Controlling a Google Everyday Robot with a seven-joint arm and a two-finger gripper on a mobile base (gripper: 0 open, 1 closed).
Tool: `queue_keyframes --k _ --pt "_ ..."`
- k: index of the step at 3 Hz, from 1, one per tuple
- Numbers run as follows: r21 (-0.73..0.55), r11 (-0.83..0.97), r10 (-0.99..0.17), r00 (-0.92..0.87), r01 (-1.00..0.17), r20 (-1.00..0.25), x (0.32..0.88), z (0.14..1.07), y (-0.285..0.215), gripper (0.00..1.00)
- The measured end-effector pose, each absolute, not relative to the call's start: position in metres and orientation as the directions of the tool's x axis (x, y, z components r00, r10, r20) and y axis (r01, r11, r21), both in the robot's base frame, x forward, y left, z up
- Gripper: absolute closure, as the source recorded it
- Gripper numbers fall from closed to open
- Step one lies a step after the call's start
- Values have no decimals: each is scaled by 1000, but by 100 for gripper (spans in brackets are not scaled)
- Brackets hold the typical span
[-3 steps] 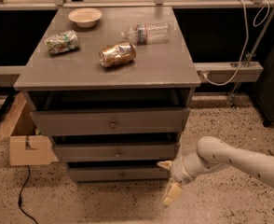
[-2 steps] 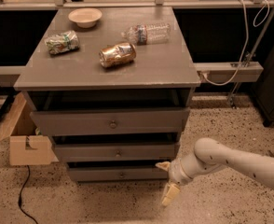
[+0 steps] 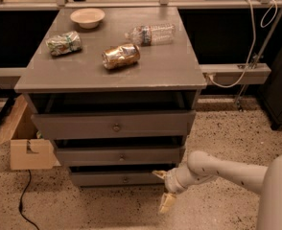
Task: Open bottom drawer
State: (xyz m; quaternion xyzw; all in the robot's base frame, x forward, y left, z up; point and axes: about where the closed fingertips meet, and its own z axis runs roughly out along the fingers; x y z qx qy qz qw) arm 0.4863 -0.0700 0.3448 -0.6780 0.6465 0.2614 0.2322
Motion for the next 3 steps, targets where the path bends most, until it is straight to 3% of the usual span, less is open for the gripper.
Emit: queue_keyframes --k 1,3 --pt "-52 -66 -756 84 -996 -649 508 315 -56 0" --pt "-81 -7 -748 59 -997 -661 549 255 -46 0"
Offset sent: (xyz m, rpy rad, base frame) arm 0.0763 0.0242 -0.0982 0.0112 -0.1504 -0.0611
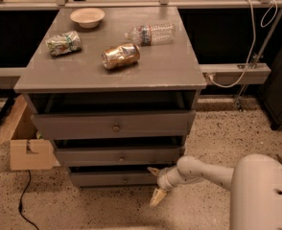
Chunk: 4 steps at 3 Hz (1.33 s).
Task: Open bottom drawer
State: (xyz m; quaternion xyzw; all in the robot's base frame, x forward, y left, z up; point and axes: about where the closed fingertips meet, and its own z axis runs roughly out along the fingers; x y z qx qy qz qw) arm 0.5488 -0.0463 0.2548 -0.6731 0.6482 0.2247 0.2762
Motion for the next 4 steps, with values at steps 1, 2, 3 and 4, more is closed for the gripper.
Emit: queue_keyframes --k 1,2,3,4 --pt "-64 38 -757 13 -997 -653 572 222 -45 0" --pt "-75 69 -767 -4 -995 -641 588 214 -46 0" --pt "-79 99 -781 -29 -992 -624 601 203 -48 0" --pt "-68 112 -792 -48 -991 -608 610 190 -49 0"
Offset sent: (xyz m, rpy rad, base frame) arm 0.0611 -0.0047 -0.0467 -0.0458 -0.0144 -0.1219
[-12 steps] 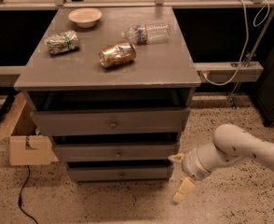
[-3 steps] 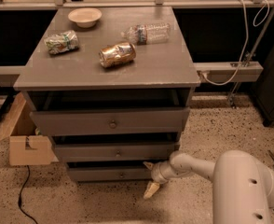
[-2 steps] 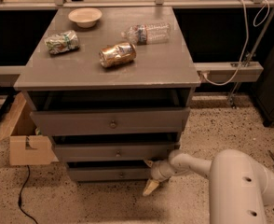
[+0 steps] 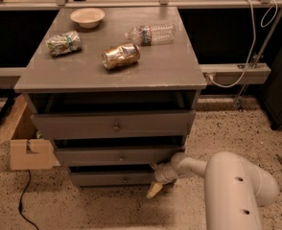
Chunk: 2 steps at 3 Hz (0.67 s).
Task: Open bottom drawer
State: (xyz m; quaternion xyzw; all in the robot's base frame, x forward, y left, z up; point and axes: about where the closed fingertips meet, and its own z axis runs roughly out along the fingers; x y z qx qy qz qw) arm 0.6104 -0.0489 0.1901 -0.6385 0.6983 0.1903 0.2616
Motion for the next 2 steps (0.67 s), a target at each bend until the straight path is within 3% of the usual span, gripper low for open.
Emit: queue_keyframes --k 2 --pt "-20 82 -812 -55 -996 -581 593 173 -59 41"
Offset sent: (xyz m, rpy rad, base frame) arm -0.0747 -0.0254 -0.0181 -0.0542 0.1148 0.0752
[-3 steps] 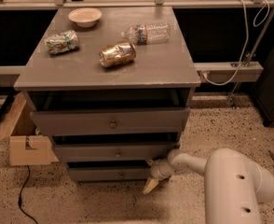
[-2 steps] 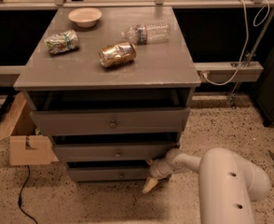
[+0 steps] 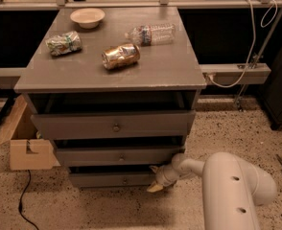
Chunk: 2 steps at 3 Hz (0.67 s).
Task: Open bottom drawer
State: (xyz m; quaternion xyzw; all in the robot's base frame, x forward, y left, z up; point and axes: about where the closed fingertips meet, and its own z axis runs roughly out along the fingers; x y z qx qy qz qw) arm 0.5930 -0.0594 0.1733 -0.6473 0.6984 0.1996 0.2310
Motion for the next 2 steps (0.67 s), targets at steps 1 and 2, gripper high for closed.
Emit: queue_keyframes --k 1,2 --pt "-7 47 -809 -34 -999 -587 558 187 -65 64" --pt "-7 46 -809 -33 -999 -587 558 197 -65 95"
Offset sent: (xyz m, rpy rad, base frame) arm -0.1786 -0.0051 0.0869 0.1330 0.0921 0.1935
